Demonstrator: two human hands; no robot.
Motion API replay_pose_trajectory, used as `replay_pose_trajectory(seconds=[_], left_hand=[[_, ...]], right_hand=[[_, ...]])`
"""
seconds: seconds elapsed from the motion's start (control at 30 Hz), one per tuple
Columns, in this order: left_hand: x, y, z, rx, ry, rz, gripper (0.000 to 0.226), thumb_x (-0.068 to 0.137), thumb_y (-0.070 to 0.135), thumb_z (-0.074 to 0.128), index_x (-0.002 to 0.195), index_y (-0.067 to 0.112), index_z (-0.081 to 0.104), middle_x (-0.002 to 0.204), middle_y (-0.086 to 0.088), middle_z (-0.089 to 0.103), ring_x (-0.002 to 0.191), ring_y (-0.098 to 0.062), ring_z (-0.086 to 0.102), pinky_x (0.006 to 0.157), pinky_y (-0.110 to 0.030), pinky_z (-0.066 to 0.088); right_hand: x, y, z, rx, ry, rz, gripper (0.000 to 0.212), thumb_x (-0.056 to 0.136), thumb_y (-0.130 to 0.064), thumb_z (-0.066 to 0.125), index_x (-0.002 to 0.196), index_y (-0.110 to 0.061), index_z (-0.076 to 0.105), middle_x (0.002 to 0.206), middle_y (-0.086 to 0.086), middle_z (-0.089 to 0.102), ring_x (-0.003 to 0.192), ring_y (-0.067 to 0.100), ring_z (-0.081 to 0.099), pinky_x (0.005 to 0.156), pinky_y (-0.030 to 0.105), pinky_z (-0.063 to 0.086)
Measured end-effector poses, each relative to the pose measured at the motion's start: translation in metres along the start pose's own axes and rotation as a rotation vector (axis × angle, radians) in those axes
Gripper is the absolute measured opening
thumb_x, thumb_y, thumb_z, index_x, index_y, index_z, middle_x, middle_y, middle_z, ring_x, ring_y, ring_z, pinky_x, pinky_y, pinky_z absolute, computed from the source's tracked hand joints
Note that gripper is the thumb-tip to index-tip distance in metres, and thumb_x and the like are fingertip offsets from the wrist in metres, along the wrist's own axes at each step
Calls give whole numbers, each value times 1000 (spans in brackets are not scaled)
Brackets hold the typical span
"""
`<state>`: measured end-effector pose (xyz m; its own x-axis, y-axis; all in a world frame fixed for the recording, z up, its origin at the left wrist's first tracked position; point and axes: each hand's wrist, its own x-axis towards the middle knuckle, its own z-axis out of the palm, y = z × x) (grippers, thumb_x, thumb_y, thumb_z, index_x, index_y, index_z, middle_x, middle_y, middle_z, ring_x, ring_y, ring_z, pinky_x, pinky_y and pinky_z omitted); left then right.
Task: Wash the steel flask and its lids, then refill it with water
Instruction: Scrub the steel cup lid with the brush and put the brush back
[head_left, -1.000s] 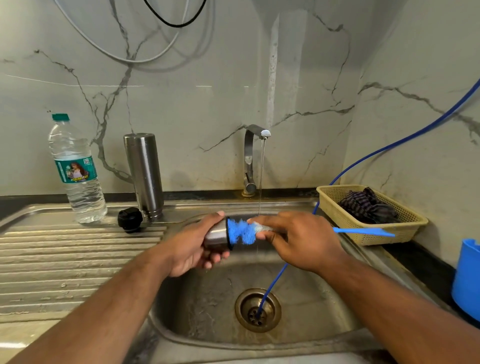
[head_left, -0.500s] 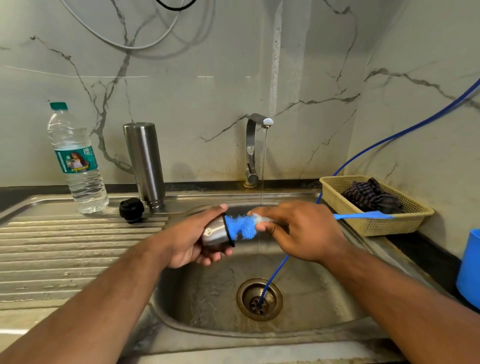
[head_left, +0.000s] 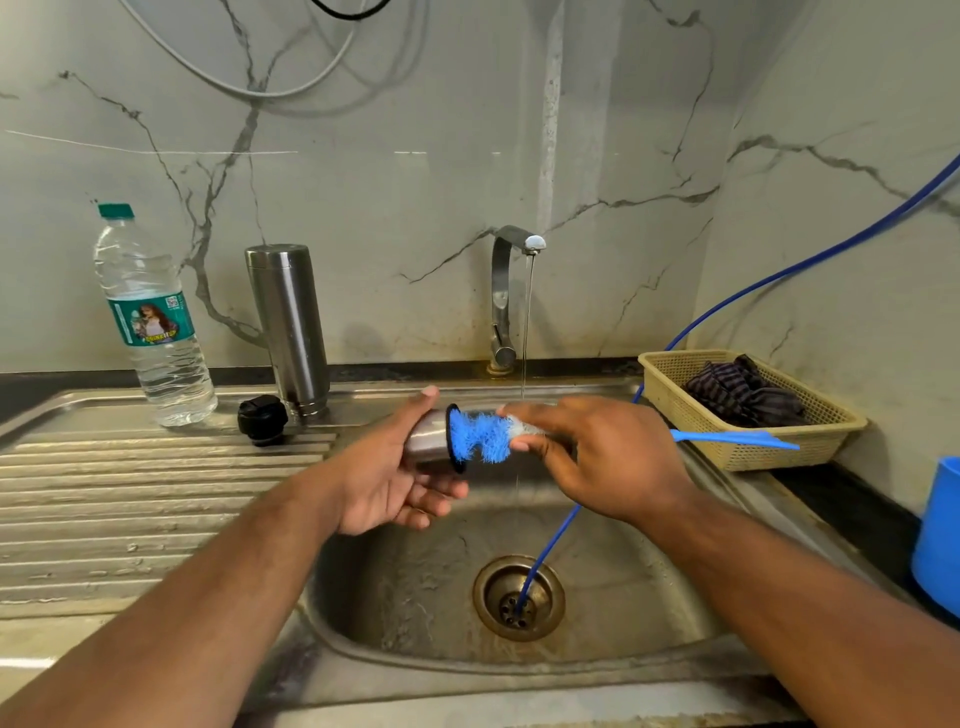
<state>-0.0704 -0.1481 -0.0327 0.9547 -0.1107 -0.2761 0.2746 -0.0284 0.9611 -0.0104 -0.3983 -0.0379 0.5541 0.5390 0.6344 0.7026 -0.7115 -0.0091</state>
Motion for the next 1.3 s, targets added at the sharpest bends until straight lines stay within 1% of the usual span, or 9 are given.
replay_pose_trajectory(seconds=[0.1, 0.2, 0.33, 0.47, 0.6, 0.87, 1.1, 1.23, 1.3], left_hand=[[2, 4, 1, 66, 43, 156, 57, 94, 56, 53, 130, 13, 62, 96, -14, 70, 64, -15, 58, 55, -26, 47], [6, 5, -3, 66, 51, 310, 36, 94, 29, 62, 130, 24, 64, 128, -16, 65, 102, -32, 67, 81, -41, 56], [6, 3, -2, -125, 129, 295, 42, 93, 51, 58, 118, 21, 72, 127, -16, 69, 114, -36, 66, 96, -50, 54], [0, 3, -3, -94, 101, 38, 72, 89, 74, 49, 120, 12, 70, 108, -20, 75, 81, -25, 69, 67, -34, 56], [-1, 2, 2, 6, 52, 34, 69, 88, 69, 55, 124, 11, 65, 88, -18, 70, 51, -11, 50, 45, -22, 45], [4, 5, 6, -97, 104, 284, 49, 86, 53, 62, 119, 16, 69, 126, -16, 69, 113, -34, 67, 97, -49, 55], [-3, 2, 8, -33, 71, -32, 68, 85, 69, 60, 122, 13, 66, 112, -22, 75, 77, -25, 71, 57, -30, 55], [3, 1, 8, 138, 152, 242, 46, 84, 54, 72, 116, 21, 66, 115, -19, 70, 73, -23, 64, 53, -28, 48], [6, -1, 10, 269, 196, 371, 37, 81, 52, 75, 108, 28, 69, 114, -9, 69, 86, -24, 67, 58, -29, 51]], right_hand=[[1, 6, 6, 145, -82, 202, 58, 91, -81, 31, 136, -53, 55, 106, -15, 76, 95, 10, 69, 72, 33, 57], [1, 4, 6, 176, -148, 286, 58, 90, -82, 37, 136, -51, 57, 116, -15, 74, 102, 11, 67, 80, 39, 59], [1, -1, -1, 132, -141, 180, 52, 93, -75, 41, 138, -53, 55, 109, -16, 75, 93, 6, 66, 67, 26, 52], [0, -5, -5, 16, -46, -15, 44, 98, -67, 45, 139, -54, 55, 81, -13, 67, 74, 6, 61, 53, 24, 36], [-1, 0, -1, 111, -132, 157, 48, 96, -71, 43, 137, -51, 57, 100, -14, 75, 87, 7, 65, 66, 28, 51], [1, 2, -2, 235, -239, 293, 48, 92, -73, 49, 134, -54, 58, 125, -19, 70, 108, 6, 64, 85, 37, 57], [0, -1, -6, -99, -68, -84, 49, 96, -70, 36, 141, -58, 50, 83, -15, 64, 73, 6, 60, 52, 25, 31], [1, -7, -1, 396, -346, 320, 38, 99, -63, 49, 131, -47, 64, 84, -15, 71, 74, 5, 66, 70, 31, 56], [2, -11, -3, 669, -502, 445, 29, 102, -54, 51, 118, -40, 71, 65, -3, 68, 50, 10, 58, 54, 28, 50]])
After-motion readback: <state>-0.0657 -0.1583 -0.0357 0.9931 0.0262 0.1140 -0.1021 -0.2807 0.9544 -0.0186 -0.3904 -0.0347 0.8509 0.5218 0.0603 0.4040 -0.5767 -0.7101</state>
